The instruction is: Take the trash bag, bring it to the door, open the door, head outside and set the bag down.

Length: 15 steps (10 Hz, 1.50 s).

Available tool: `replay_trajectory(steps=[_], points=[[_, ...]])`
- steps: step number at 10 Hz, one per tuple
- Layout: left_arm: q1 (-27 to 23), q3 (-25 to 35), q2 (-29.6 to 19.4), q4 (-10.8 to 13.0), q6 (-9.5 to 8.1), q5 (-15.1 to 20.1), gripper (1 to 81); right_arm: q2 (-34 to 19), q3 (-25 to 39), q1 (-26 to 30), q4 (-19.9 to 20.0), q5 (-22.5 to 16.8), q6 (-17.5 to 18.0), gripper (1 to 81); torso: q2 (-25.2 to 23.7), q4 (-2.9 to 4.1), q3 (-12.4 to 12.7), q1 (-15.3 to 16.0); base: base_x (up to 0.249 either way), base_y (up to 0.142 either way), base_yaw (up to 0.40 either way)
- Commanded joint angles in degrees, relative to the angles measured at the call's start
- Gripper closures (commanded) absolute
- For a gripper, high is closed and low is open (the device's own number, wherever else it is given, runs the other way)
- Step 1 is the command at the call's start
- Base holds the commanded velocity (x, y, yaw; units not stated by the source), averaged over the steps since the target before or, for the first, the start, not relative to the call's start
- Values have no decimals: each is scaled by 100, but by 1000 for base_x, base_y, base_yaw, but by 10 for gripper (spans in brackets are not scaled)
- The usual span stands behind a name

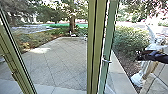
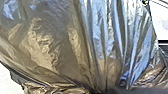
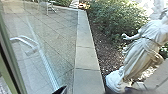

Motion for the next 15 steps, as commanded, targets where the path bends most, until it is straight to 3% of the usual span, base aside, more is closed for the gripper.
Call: replay_trajectory(steps=[1, 2, 7, 15], points=[[-190, 28, 32, -55, 16, 448, 811, -90, -275, 1040, -588, -30, -55, 10, 0, 5, 0, 0, 0, 0, 0], [-180, 28, 32, -64, 16, 448, 811, -90, -353, 988, -753, 56, -55, 10, 0, -52, 0, 2, 0, 0, 0], [-163, 20, 58, -135, 16, 449, 811, -28, -1417, 952, -1432, 831, -46, 10, 2, -46, 0, 4, 0, 0, 0], [-111, 19, 76, -135, 25, 457, 811, -274, -1805, 1303, -2628, 831, -11, 10, 0, -46, 0, 4, 0, 0, 0]])
